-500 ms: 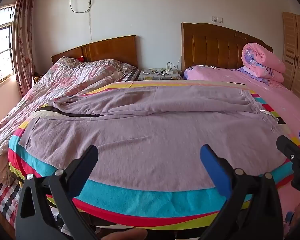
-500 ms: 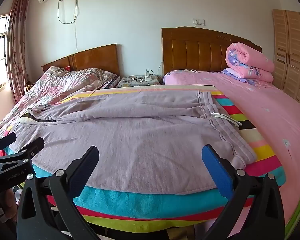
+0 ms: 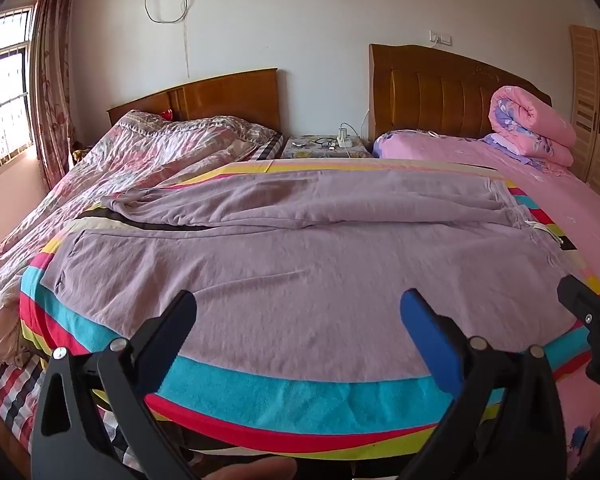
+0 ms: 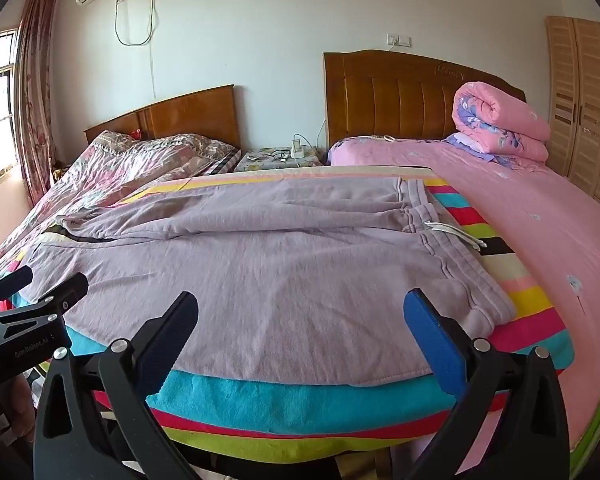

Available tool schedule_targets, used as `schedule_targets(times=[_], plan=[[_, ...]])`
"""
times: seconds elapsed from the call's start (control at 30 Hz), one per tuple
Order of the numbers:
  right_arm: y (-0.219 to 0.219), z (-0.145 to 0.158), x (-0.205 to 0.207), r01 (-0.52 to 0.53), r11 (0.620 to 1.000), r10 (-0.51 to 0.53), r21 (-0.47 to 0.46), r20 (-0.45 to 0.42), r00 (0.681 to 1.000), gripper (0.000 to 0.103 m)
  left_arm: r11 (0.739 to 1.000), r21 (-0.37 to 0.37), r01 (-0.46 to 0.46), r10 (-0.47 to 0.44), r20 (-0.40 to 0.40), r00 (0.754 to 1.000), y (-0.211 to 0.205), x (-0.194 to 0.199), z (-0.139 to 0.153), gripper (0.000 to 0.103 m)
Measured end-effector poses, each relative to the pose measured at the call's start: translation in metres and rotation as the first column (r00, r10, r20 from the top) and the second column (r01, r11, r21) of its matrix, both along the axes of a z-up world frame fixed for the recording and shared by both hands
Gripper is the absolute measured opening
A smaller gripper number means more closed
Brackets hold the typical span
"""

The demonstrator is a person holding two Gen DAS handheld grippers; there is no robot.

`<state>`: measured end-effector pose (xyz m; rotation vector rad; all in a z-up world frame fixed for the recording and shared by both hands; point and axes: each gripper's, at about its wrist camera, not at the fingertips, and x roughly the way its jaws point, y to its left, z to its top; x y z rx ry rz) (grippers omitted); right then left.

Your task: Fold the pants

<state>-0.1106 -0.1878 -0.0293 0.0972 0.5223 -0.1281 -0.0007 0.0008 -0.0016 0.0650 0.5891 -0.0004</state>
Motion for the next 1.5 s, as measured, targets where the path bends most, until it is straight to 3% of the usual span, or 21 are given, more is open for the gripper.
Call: schedule_targets(times=[1.5], plan=[[-0.0016,-0.0024,-0.0023,0.015,1.000,-0.015,0.004,-0.007,1.000,0.099,1.000,-0.003,-0.002,0.002,-0.013,1.000,0.0029,0.0004,-0.0027,0.102]])
